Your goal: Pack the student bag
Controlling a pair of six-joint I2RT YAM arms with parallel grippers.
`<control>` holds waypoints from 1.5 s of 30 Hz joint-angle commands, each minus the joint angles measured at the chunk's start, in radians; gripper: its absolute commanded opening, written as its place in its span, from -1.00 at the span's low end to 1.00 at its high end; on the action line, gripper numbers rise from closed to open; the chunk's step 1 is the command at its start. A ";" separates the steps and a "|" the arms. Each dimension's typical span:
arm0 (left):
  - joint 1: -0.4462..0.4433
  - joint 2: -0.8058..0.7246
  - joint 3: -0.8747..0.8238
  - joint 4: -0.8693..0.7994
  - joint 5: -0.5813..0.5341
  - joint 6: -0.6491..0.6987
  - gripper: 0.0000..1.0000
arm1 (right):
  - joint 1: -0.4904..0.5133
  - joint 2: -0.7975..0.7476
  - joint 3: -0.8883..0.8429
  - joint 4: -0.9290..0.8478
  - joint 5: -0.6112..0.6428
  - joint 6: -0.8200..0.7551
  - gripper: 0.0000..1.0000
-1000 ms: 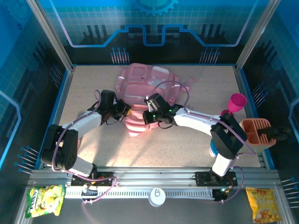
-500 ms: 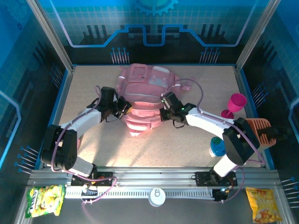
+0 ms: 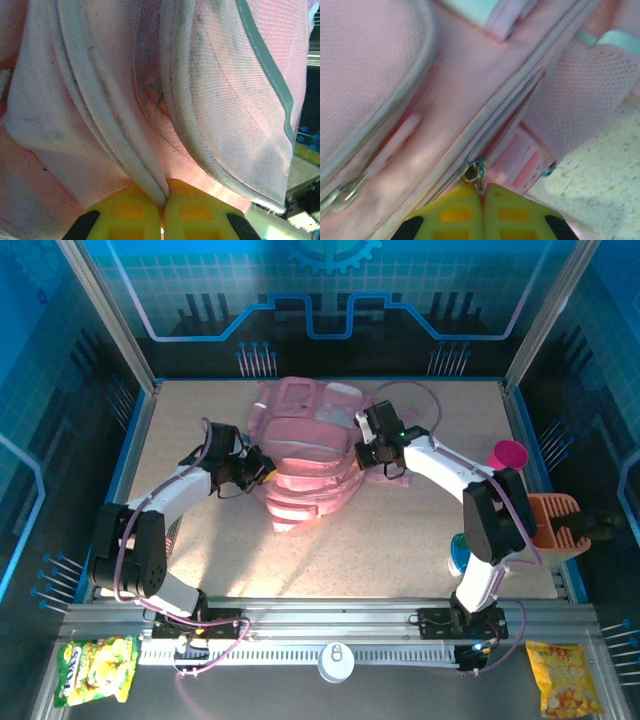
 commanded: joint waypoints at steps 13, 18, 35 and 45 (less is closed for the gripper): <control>0.015 -0.005 0.012 -0.030 0.126 0.101 -1.00 | -0.120 0.119 0.217 -0.061 -0.014 0.080 -0.66; 0.003 -0.019 -0.006 -0.003 0.139 0.105 -1.00 | -0.115 0.009 0.156 -0.044 -0.109 0.130 -0.36; -0.010 -0.097 -0.161 0.272 0.121 0.011 -1.00 | -0.023 -0.038 -0.029 0.218 -0.421 0.299 0.45; -0.010 -0.125 -0.221 0.349 0.120 -0.034 -1.00 | -0.022 0.067 -0.052 0.349 -0.543 0.303 0.45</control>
